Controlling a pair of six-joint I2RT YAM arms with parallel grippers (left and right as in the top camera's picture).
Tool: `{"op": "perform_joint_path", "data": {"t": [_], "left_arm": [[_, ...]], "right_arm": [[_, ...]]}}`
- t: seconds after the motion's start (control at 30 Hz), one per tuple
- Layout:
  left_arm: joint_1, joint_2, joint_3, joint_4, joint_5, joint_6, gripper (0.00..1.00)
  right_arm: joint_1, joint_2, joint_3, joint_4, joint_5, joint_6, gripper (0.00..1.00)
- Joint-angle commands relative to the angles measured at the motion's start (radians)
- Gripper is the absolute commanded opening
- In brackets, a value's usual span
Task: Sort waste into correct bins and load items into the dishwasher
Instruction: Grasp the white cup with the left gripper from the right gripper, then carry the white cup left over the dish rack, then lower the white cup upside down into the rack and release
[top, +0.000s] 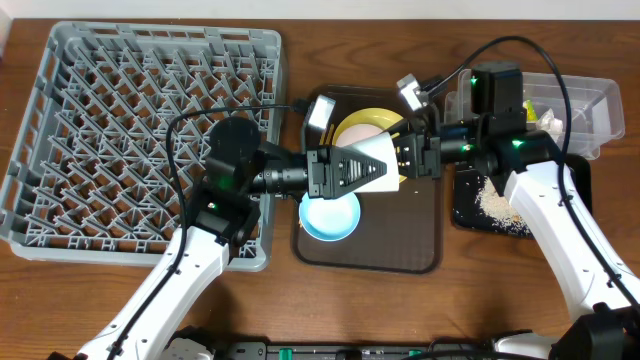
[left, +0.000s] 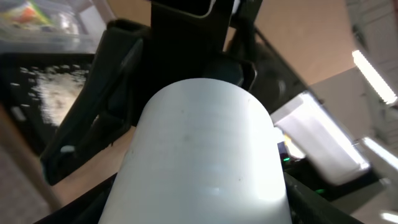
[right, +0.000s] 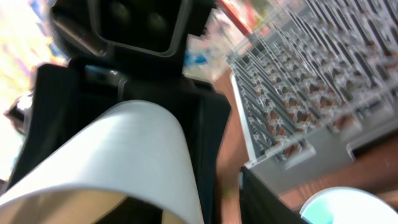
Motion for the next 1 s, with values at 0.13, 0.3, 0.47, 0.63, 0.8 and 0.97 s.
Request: {"op": "perform_joint_path", "data": {"t": [0.13, 0.3, 0.47, 0.63, 0.8, 0.97], "left_arm": [[0.082, 0.002, 0.013, -0.241, -0.110, 0.388, 0.25], [0.197, 0.000, 0.013, -0.362, -0.111, 0.504, 0.23], [0.303, -0.016, 0.014, -0.542, -0.236, 0.613, 0.20], [0.400, -0.048, 0.059, -0.820, -0.430, 0.698, 0.20], [0.467, -0.055, 0.198, -1.123, -0.714, 0.801, 0.14], [0.511, -0.055, 0.294, -1.229, -0.931, 0.810, 0.11]], "right_arm": [[-0.015, 0.002, 0.012, -0.220, 0.314, -0.068, 0.47], [-0.072, 0.002, 0.012, -0.335, 0.417, -0.130, 0.52], [-0.096, 0.002, 0.012, -0.376, 0.485, -0.130, 0.52], [-0.082, 0.002, 0.012, -0.408, 0.581, -0.131, 0.52], [-0.064, 0.002, 0.012, -0.446, 0.718, -0.131, 0.52], [-0.042, 0.002, 0.012, -0.470, 0.798, -0.140, 0.51]]}}
